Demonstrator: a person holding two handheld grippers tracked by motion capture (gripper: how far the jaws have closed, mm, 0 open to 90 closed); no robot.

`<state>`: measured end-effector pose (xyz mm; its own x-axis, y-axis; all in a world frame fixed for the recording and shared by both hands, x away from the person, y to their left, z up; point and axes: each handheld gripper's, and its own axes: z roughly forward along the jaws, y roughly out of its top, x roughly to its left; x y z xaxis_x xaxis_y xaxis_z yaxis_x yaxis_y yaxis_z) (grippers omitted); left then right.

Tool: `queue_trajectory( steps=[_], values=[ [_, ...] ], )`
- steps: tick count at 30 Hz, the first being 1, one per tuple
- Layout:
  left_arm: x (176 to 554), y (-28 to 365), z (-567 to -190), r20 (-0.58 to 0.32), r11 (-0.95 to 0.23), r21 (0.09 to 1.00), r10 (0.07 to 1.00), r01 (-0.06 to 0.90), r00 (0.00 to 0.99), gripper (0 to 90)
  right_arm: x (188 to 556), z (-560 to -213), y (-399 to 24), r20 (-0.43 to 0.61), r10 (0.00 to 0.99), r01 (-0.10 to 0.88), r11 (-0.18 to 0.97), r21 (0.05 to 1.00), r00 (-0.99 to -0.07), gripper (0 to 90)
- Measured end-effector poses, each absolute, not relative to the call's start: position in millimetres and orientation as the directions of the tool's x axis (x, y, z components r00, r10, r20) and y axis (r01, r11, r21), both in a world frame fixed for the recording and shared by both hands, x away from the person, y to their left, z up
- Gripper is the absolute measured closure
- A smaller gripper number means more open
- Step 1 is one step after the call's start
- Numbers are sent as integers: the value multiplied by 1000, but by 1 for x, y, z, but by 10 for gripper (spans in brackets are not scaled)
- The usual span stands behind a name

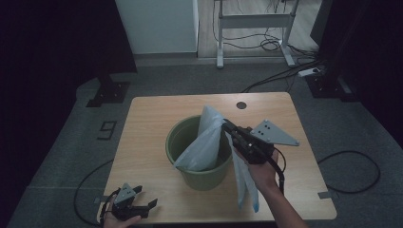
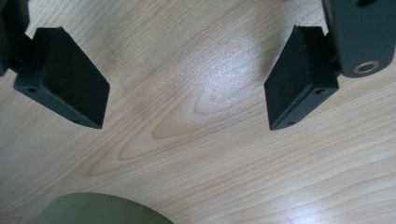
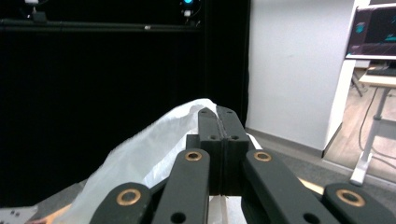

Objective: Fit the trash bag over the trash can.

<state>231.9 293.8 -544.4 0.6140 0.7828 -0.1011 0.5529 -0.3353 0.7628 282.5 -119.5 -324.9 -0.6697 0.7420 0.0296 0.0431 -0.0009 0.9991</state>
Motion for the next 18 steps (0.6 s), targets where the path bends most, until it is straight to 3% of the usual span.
queue_trajectory(
  steps=[18],
  values=[
    [232,293,-544,-98,-339,762,783,553,615,140,282,-387,-111,84,715,164,43,986,-694,888]
  ],
)
